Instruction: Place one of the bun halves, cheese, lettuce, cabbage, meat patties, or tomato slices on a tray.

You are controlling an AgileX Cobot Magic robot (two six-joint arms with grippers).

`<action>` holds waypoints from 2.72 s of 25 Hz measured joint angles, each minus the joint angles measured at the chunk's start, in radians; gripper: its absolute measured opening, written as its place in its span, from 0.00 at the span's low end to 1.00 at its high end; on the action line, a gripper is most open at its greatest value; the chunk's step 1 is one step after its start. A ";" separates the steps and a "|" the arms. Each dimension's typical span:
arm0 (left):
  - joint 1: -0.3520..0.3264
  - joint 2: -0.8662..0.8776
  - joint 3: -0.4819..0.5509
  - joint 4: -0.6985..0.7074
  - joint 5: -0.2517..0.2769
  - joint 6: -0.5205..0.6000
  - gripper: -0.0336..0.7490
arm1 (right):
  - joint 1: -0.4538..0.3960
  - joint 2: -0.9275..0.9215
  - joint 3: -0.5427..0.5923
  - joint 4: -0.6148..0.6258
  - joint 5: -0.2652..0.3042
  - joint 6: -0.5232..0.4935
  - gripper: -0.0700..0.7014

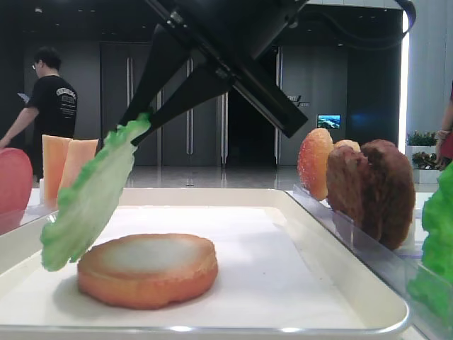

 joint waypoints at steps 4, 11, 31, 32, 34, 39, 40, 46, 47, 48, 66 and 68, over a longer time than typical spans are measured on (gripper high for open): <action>0.000 0.000 0.000 0.000 0.000 0.000 0.86 | 0.000 0.000 0.000 -0.072 0.010 0.031 0.16; 0.000 0.000 0.000 0.000 0.000 0.000 0.86 | 0.000 0.000 0.000 -0.174 0.027 0.085 0.16; 0.000 0.000 0.000 0.000 0.000 0.000 0.86 | 0.000 0.000 0.000 -0.400 0.026 0.273 0.16; 0.000 0.000 0.000 0.000 0.000 0.000 0.86 | 0.000 0.000 0.000 -0.403 0.026 0.274 0.16; 0.000 0.000 0.000 0.000 0.000 0.000 0.86 | 0.000 0.000 0.000 -0.407 0.026 0.274 0.18; 0.000 0.000 0.000 0.000 0.000 0.000 0.86 | 0.000 0.000 0.000 -0.411 0.026 0.288 0.45; 0.000 0.000 0.000 0.000 0.000 0.000 0.86 | 0.000 0.000 0.000 -0.412 0.026 0.295 0.51; 0.000 0.000 0.000 0.000 0.000 0.000 0.86 | 0.000 0.000 -0.017 -0.439 0.039 0.328 0.71; 0.000 0.000 0.000 0.000 0.000 0.000 0.86 | 0.000 0.000 -0.029 -0.457 0.048 0.348 0.72; 0.000 0.000 0.000 0.000 0.000 0.000 0.86 | 0.000 0.000 -0.043 -0.482 0.059 0.374 0.72; 0.000 0.000 0.000 0.000 0.000 -0.001 0.86 | 0.000 -0.032 -0.304 -0.939 0.460 0.680 0.73; 0.000 0.000 0.000 0.000 0.000 -0.001 0.86 | -0.002 -0.053 -0.333 -0.974 0.487 0.682 0.73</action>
